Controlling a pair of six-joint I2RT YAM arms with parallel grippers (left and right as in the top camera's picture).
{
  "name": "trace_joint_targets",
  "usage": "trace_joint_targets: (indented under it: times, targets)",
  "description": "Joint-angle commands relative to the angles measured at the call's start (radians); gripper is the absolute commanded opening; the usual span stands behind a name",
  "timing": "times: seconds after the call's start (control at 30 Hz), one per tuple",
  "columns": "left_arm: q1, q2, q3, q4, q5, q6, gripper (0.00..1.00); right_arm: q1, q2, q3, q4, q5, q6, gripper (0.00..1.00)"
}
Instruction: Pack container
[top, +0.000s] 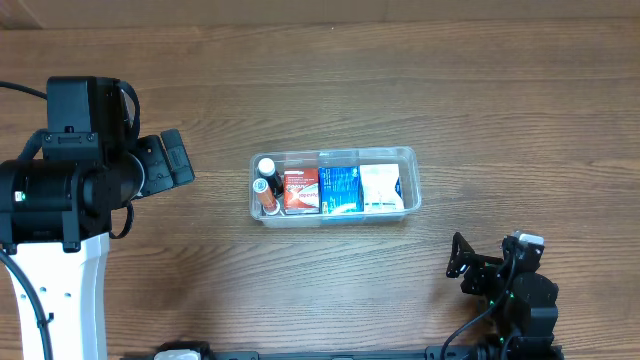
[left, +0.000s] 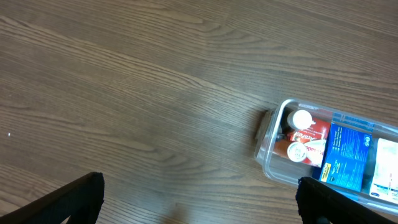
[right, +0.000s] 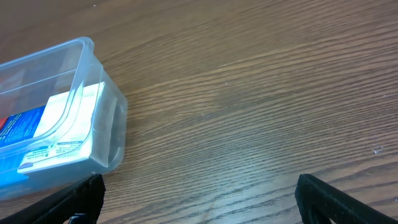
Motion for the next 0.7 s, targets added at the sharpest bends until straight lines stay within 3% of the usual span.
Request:
trace_joint_targets:
  times: [0.0, 0.2, 0.33, 0.5, 0.67]
  targets:
    - [0.005, 0.005, 0.013, 0.002, 0.005, -0.010, 1.00, -0.003, -0.011, -0.013, 0.003, -0.002, -0.003, 1.00]
    - [-0.018, -0.041, 0.008, 0.003, 0.001, -0.007, 1.00, -0.003, -0.011, -0.013, 0.003, -0.002, -0.003, 1.00]
    - [-0.014, -0.191, -0.042, 0.035, -0.078, 0.005, 1.00, -0.003, -0.011, -0.013, 0.003, -0.002, -0.003, 1.00]
    - [-0.015, -0.473, -0.315, 0.332, 0.136, 0.298, 1.00, -0.003, -0.011, -0.013, 0.003, -0.002, -0.003, 1.00]
    - [-0.015, -0.776, -0.665, 0.458, 0.190, 0.309, 1.00, -0.003, -0.011, -0.013, 0.003, -0.002, -0.003, 1.00]
